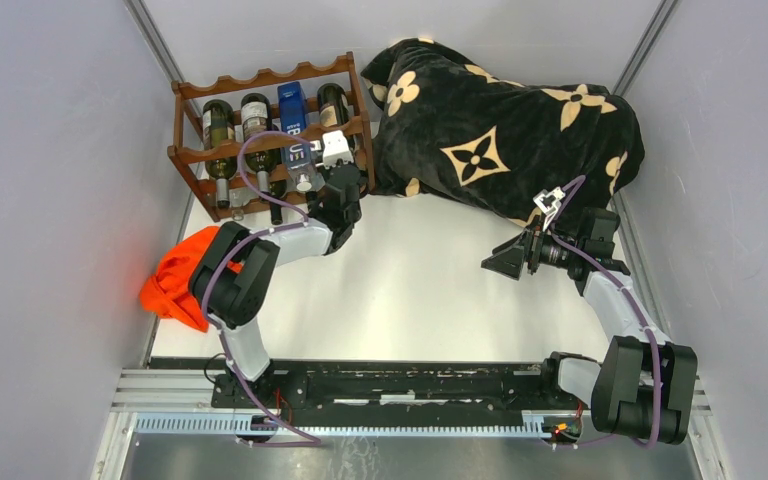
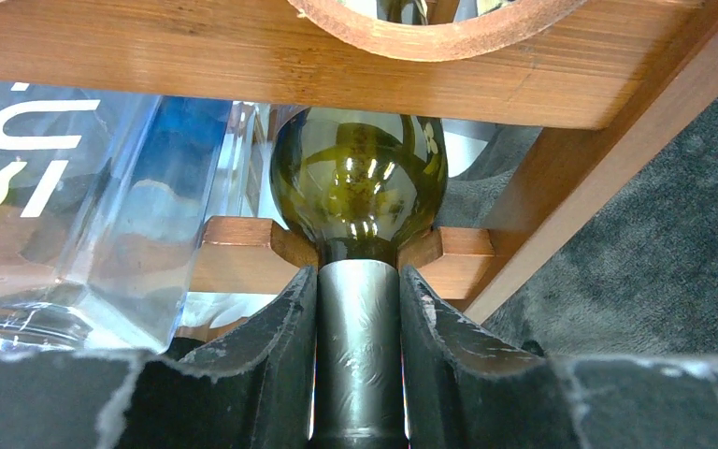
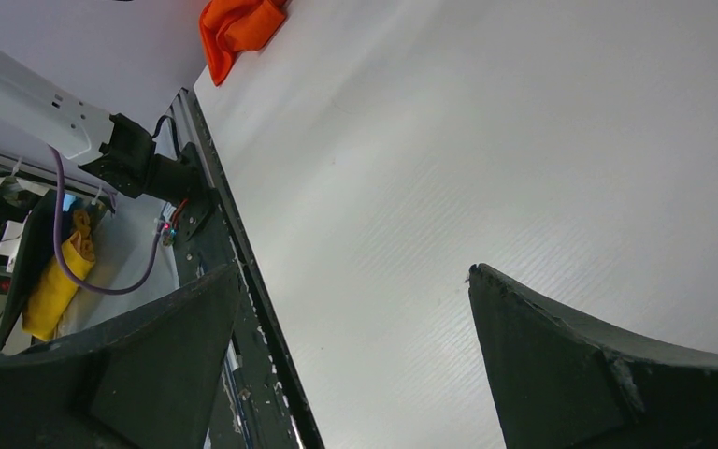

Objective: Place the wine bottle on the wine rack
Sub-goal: Place the wine bottle in the wine rack, then adjust the wine bottle in the wine rack.

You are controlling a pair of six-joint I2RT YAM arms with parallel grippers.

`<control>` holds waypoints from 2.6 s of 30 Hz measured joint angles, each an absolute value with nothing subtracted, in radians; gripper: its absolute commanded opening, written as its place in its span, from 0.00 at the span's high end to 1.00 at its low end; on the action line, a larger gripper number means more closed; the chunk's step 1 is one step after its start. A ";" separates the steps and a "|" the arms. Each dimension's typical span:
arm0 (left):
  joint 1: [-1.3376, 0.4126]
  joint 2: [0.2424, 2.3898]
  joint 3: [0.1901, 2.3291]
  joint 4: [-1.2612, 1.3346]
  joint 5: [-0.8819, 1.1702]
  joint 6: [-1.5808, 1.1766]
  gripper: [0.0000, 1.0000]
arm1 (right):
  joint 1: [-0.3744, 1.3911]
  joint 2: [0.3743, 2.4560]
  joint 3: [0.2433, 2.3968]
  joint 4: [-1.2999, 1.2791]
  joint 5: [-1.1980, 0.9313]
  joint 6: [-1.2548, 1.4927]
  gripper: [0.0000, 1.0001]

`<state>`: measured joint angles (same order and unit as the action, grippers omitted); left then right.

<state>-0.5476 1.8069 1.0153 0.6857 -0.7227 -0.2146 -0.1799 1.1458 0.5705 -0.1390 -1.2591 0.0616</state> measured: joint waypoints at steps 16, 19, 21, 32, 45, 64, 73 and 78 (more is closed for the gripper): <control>-0.545 1.911 1.109 0.671 -0.779 -0.213 0.98 | -0.180 1.146 0.574 -0.147 -1.266 0.054 0.02; -0.544 1.927 1.140 0.651 -0.786 -0.214 0.98 | -0.180 1.146 0.574 -0.150 -1.267 0.054 0.02; -0.540 1.937 1.163 0.631 -0.788 -0.214 0.89 | -0.180 1.146 0.574 -0.152 -1.269 0.054 0.02; -0.523 1.956 1.201 0.588 -0.794 -0.216 0.37 | -0.180 1.146 0.586 -0.160 -1.284 0.042 0.02; -0.524 1.911 1.191 0.550 -0.746 -0.245 0.23 | -0.180 1.146 0.587 -0.179 -1.285 0.028 0.02; -0.527 1.802 1.173 0.090 -0.664 -0.321 0.23 | -0.180 1.146 0.589 -0.183 -1.287 0.028 0.02; -0.530 1.642 1.205 -0.075 -0.539 -0.322 0.29 | -0.180 1.146 0.589 -0.183 -1.287 0.028 0.02; -0.530 1.583 1.282 -0.210 -0.381 -0.340 0.58 | -0.180 1.145 0.601 -0.212 -1.286 -0.021 0.02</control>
<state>-0.5297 1.5833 1.2816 -0.2100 -0.3813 -0.3397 -0.1799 1.1454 0.6006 -0.2123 -1.2858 -0.0212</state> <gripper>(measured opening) 0.600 0.979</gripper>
